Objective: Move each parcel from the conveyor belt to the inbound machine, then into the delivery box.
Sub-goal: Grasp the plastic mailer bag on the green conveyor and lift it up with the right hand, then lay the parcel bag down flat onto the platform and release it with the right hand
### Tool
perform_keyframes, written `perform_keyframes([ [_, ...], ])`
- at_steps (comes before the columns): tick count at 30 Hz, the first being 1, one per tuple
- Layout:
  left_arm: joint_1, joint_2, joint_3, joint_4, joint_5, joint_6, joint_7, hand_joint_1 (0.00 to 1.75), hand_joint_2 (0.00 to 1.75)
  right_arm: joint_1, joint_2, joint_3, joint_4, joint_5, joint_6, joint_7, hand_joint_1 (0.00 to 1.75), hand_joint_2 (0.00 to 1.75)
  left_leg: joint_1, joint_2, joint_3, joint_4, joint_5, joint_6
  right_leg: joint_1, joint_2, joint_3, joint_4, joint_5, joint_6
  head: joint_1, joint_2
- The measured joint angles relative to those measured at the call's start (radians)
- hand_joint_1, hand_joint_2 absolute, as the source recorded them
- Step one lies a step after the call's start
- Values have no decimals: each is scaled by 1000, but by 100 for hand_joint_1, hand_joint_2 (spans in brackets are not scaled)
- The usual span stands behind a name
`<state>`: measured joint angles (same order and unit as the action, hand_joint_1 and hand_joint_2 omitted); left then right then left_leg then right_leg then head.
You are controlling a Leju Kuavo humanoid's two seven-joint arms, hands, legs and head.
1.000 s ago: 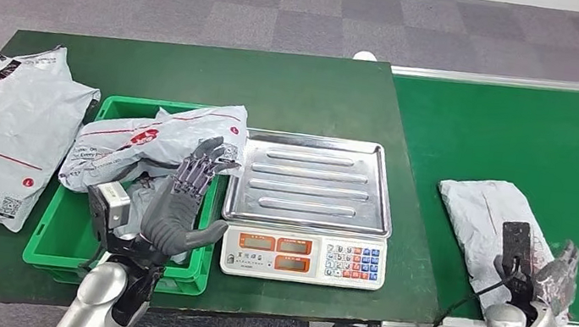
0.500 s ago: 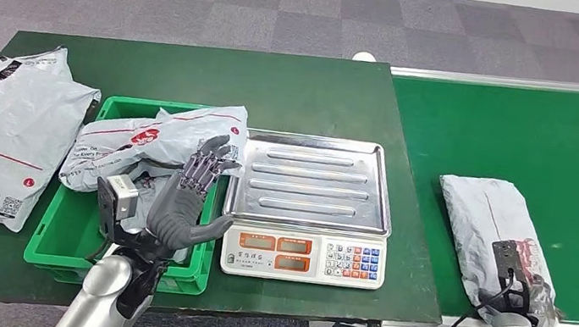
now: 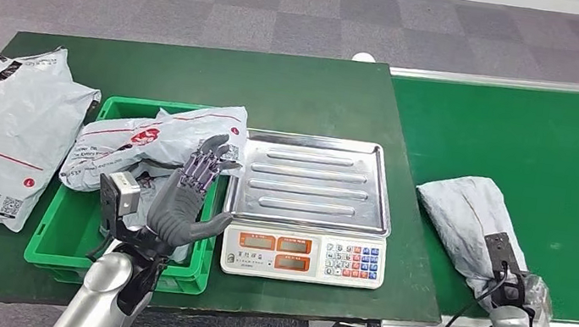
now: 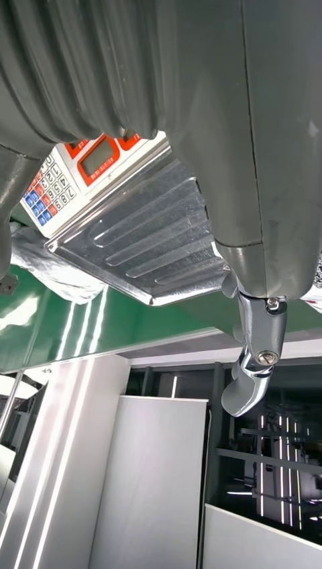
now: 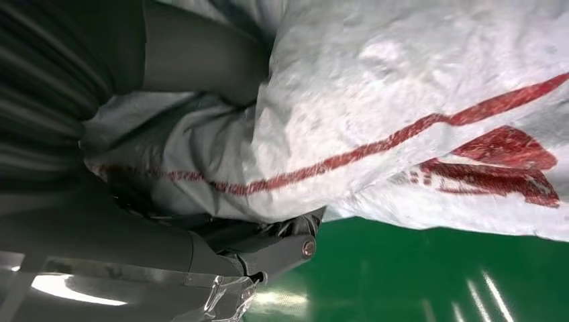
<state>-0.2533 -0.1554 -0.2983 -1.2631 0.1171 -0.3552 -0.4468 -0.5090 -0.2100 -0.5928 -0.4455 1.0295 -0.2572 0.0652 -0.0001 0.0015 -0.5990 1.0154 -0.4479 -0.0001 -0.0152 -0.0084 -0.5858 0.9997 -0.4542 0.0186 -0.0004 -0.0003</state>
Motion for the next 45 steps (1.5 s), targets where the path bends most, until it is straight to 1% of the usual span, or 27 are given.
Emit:
perform_keyframes([
  [8,0,1,0,0,0,1,0,0,175,-4,7,0,0,0,7,-4,175,175,0,-1,-1,0,0,0,0,0,0,0,0,0,0,0],
  [13,0,2,0,0,0,5,1,0,175,-10,14,0,0,4,0,-38,175,175,0,-1,-1,0,0,0,0,-1,0,0,0,0,0,0],
  [16,1,3,0,-1,0,11,3,0,175,-11,25,1,-3,-9,-30,-95,175,175,0,-1,-2,0,0,0,0,-1,0,0,0,0,0,0],
  [17,3,3,0,-3,0,13,3,0,175,-11,31,1,-9,-21,-52,-129,175,175,0,-1,-2,0,0,0,0,-1,-1,0,0,0,0,0],
  [19,10,4,1,-11,1,18,3,0,175,-9,49,1,-36,-68,-123,-232,175,175,0,-1,-2,0,0,0,0,-1,-1,1,0,0,0,0],
  [21,19,5,1,-21,1,21,3,0,175,-1,75,3,-96,-149,-218,-371,175,175,0,-1,-2,0,0,0,0,-1,-1,1,0,0,0,0],
  [23,25,5,1,-30,0,22,0,0,175,20,106,13,-190,-239,-295,-492,175,175,0,-2,-2,0,0,0,0,-3,-1,1,-1,-1,0,0],
  [25,27,5,1,-33,0,22,-4,0,175,58,140,34,-318,-311,-344,-568,175,175,0,-4,-2,0,0,0,0,-4,-1,1,-2,-1,0,0],
  [27,26,5,1,-33,0,22,-10,0,175,102,175,65,-459,-352,-378,-615,175,175,0,-4,-2,0,0,-1,0,-4,-1,1,-2,-1,0,0],
  [31,22,5,1,-33,-1,22,-19,0,175,173,229,135,-687,-379,-425,-673,175,175,0,-4,-2,0,0,-1,0,-4,-2,1,-3,-1,0,0],
  [35,12,4,1,-32,-1,22,-23,0,175,214,266,202,-866,-380,-440,-684,175,175,0,-4,-2,0,0,-1,0,-4,-2,1,-3,-1,0,0],
  [37,7,4,1,-31,-1,22,-24,0,175,224,276,220,-919,-381,-440,-688,175,175,0,-4,-2,0,0,-1,0,-4,-2,1,-3,-1,0,0],
  [43,-6,4,1,-31,0,21,-26,0,175,271,297,261,-1050,-380,-436,-745,175,175,0,-4,-2,0,0,-1,0,-4,-1,1,-3,-1,0,0],
  [45,-9,4,1,-31,-2,25,-34,0,175,292,297,292,-1084,-354,-407,-727,175,175,0,-4,-2,0,0,-1,0,-4,-1,1,-3,-1,0,0],
])
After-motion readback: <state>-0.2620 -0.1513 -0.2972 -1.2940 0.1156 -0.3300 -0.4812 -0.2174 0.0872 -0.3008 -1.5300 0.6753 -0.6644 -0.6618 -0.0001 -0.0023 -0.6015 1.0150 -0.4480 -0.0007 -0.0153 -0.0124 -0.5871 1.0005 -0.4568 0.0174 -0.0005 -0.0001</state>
